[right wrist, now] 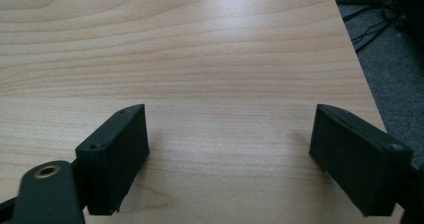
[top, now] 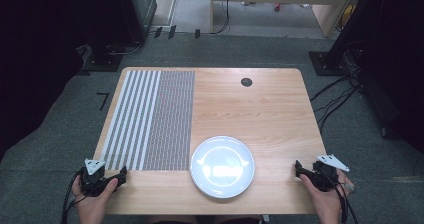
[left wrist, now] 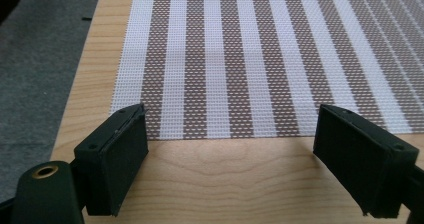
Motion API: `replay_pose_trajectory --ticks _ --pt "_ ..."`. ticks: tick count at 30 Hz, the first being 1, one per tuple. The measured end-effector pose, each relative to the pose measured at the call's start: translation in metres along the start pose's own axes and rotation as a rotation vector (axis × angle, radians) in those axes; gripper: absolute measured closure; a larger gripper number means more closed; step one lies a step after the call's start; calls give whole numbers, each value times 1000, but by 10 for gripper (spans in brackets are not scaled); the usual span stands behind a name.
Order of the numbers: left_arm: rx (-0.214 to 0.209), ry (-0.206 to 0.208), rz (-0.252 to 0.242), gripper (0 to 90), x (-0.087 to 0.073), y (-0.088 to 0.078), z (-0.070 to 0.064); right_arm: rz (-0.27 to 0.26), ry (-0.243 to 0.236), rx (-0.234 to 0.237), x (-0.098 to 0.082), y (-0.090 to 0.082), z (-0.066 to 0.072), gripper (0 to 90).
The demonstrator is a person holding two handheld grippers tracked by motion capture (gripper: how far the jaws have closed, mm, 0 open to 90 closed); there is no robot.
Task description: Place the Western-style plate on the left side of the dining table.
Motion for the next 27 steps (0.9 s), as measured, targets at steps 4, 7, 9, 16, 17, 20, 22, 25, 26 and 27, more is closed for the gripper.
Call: replay_pose_trajectory --ticks 4,7,9,16,17,20,22,25,26,27 --pt "-23 9 -13 144 8 -5 -13 -17 28 -29 0 -1 -3 251" --pt "-43 12 -28 144 14 -9 -21 -17 30 -33 1 -1 -3 250" --pt "-49 15 -40 144 19 -12 -26 -18 37 -39 1 0 -2 243" --pt "-88 -32 -89 146 42 -12 -50 -10 30 -33 2 1 -1 192" --pt "-88 -32 -89 145 42 -12 -50 -10 30 -33 2 1 -1 192" --pt "-113 2 -103 145 43 -12 -62 -4 20 -24 2 2 0 158" --pt "-136 -9 -104 145 44 -11 -66 1 17 -19 2 2 1 139" --pt "-158 -3 -111 145 45 -12 -70 3 15 -18 2 3 2 126" --pt "-174 -9 -117 145 47 -13 -72 10 15 -18 2 3 3 99" --pt "-174 -9 -117 145 47 -13 -72 10 15 -18 2 3 3 99"
Point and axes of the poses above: each handheld gripper's, and its own axes: y roughly forward along the jaws, x roughly out of its top, z roughly to its left, the point moved 5 cm from there along y, roughly forward along the jaws, and after that the axes turned 1 degree about y, right-handed, at the moved point
